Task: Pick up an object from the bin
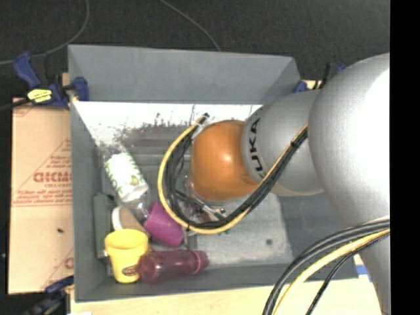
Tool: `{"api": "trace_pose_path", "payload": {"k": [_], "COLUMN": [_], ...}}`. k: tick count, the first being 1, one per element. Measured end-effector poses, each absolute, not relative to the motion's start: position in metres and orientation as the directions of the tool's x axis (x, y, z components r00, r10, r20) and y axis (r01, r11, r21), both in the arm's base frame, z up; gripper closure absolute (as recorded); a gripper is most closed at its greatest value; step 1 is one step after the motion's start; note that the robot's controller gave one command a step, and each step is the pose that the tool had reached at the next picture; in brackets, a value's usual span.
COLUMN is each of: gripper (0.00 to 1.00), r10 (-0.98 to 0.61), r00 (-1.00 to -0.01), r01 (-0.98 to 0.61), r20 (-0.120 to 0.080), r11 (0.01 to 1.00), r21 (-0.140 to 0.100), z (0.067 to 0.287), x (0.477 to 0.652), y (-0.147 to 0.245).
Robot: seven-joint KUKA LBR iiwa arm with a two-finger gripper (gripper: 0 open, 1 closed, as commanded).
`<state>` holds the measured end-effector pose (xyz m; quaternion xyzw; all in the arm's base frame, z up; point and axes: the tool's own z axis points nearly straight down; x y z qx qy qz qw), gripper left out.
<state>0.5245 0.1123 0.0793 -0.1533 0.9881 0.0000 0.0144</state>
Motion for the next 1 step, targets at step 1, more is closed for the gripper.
{"api": "trace_pose_path", "payload": {"k": [1], "gripper": [1.00], "r10": [-0.302], "r00": [-0.953], "r01": [-0.302], "r20": [-0.028], "r11": [0.953], "r21": [-0.004], "z": [0.0793], "x": [0.5245], "y": [0.1123]}}
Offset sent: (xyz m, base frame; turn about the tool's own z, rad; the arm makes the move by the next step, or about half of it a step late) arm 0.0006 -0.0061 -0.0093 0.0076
